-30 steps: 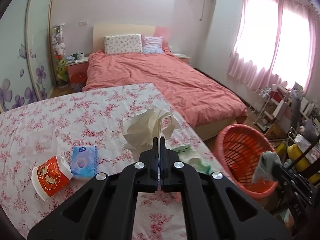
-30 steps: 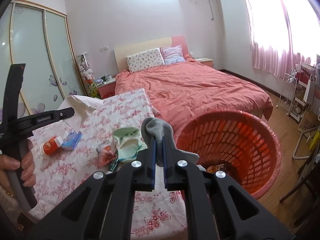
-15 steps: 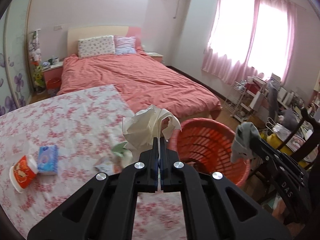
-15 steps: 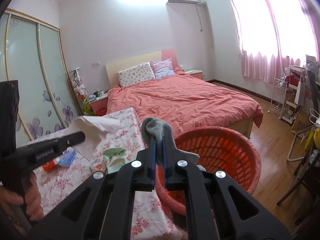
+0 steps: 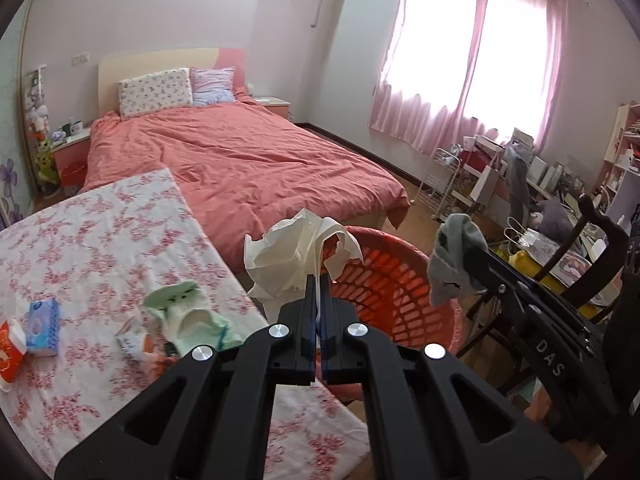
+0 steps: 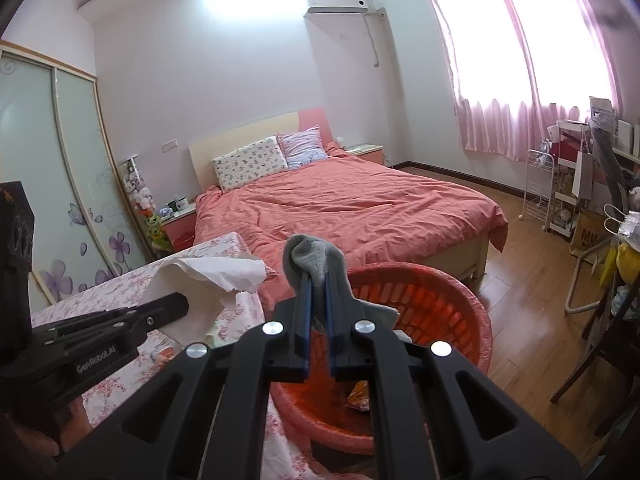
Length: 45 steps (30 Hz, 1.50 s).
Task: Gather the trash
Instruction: 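Carry the sock and tissue over the orange basket and open both tools, then move both open tools back over the bed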
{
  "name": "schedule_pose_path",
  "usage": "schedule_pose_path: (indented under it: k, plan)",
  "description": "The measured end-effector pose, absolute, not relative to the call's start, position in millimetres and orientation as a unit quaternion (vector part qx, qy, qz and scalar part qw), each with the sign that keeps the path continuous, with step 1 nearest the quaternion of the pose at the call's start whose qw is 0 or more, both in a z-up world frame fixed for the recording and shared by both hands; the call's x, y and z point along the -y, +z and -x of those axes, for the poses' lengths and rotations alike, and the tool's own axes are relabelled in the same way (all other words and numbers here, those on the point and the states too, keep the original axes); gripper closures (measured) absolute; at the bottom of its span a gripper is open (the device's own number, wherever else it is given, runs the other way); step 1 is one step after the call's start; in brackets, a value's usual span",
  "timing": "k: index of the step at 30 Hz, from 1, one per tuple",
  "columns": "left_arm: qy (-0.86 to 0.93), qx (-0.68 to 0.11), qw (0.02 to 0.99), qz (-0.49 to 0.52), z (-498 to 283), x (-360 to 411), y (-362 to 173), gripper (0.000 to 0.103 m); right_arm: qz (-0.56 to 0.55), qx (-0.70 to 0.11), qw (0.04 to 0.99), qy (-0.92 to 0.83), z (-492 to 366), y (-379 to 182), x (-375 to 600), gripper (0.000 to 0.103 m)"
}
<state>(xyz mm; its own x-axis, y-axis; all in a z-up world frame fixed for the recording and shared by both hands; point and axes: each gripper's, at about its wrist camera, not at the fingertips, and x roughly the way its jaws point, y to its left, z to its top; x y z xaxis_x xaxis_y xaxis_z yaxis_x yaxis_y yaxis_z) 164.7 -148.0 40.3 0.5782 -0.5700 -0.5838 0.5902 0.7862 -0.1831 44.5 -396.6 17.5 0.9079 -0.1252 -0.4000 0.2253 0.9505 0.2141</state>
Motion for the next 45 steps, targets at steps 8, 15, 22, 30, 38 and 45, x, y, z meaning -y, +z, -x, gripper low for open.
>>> schedule_pose_path:
  k: [8, 15, 22, 30, 38, 45]
  plan:
    - [-0.355, -0.328, 0.875, -0.012, -164, 169, 33, 0.103, -0.153, -0.199, 0.963, -0.098, -50, 6, 420, 0.096]
    - [-0.37, -0.337, 0.865, -0.018, -165, 190, 25, 0.103, -0.166, -0.2, 0.959, -0.108, -55, -5, 438, 0.096]
    - [-0.376, -0.349, 0.858, -0.023, -168, 205, 15, 0.103, -0.176, -0.201, 0.957, -0.113, -63, -13, 454, 0.096]
    - [-0.372, -0.375, 0.848, -0.032, -173, 218, 1, 0.1, -0.187, -0.2, 0.955, -0.112, -76, -15, 461, 0.091]
    - [-0.346, -0.384, 0.855, -0.039, -174, 208, -6, 0.066, -0.191, -0.203, 0.952, -0.128, -73, -18, 466, 0.073]
    - [-0.302, -0.366, 0.879, -0.042, -174, 173, 2, 0.063, -0.169, -0.208, 0.954, -0.135, -65, -17, 456, 0.062]
